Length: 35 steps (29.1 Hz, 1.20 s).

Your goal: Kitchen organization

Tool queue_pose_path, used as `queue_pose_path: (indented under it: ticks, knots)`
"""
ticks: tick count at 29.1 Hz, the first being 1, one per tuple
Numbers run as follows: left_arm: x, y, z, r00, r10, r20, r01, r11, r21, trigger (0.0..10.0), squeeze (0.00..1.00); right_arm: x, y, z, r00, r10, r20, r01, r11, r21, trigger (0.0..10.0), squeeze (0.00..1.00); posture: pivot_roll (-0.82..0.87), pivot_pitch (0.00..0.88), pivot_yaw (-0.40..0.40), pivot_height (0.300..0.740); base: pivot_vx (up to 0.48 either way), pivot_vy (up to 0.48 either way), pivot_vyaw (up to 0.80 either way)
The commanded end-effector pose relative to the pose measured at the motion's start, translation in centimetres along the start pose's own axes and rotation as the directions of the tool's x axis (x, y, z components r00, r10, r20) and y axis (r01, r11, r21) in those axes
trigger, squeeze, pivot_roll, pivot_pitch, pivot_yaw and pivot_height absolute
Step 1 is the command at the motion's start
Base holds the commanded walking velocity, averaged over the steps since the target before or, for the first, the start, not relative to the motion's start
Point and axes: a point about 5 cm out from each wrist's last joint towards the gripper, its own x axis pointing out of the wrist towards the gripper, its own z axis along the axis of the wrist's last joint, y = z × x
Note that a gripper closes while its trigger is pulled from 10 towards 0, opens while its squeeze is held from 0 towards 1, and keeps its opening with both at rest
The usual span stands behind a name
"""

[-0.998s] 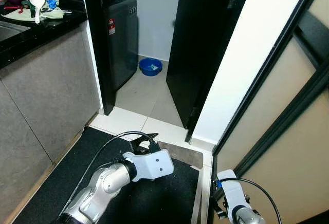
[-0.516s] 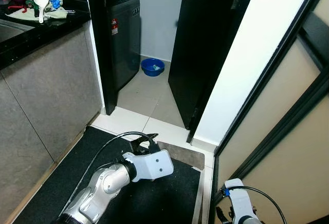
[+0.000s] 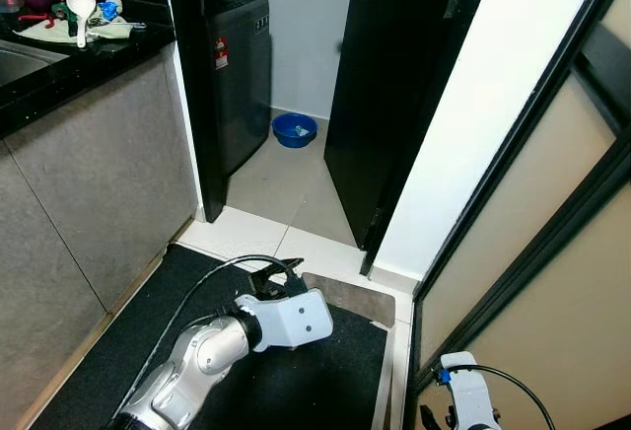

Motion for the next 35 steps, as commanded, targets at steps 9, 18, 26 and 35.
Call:
queue_pose_path:
  ticks: [9,18,26,35]
  knots:
    - [0.0,0.0,0.1,1.0,-0.001,0.001,0.001,1.0,-0.002,10.0,0.0,-0.6,-1.4,-1.0,0.999,-0.034,-0.034,0.035,0.999,0.03,10.0,0.0,0.07,0.0,-0.082,0.74,0.0,0.0,0.0]
    - [0.5,0.0,0.4,1.0,-0.001,0.005,0.001,1.0,-0.004,10.0,0.0,-0.4,-1.5,-0.3,0.999,-0.037,-0.006,0.037,0.997,0.065,10.0,0.0,0.07,0.0,-0.075,0.74,0.0,0.0,0.0]
    - [0.6,0.1,0.5,1.0,-0.001,0.006,0.001,1.0,-0.003,10.0,0.0,-0.1,-1.1,0.5,0.999,-0.034,0.024,0.032,0.997,0.07,10.0,0.0,0.06,0.0,-0.066,0.74,0.0,0.0,0.0]
    - [0.6,0.2,0.6,1.0,-0.001,0.009,0.001,1.0,-0.004,10.0,0.0,0.1,-1.2,1.3,0.998,-0.037,0.051,0.033,0.997,0.068,10.0,0.0,0.05,0.0,-0.061,0.74,0.0,0.0,0.0]
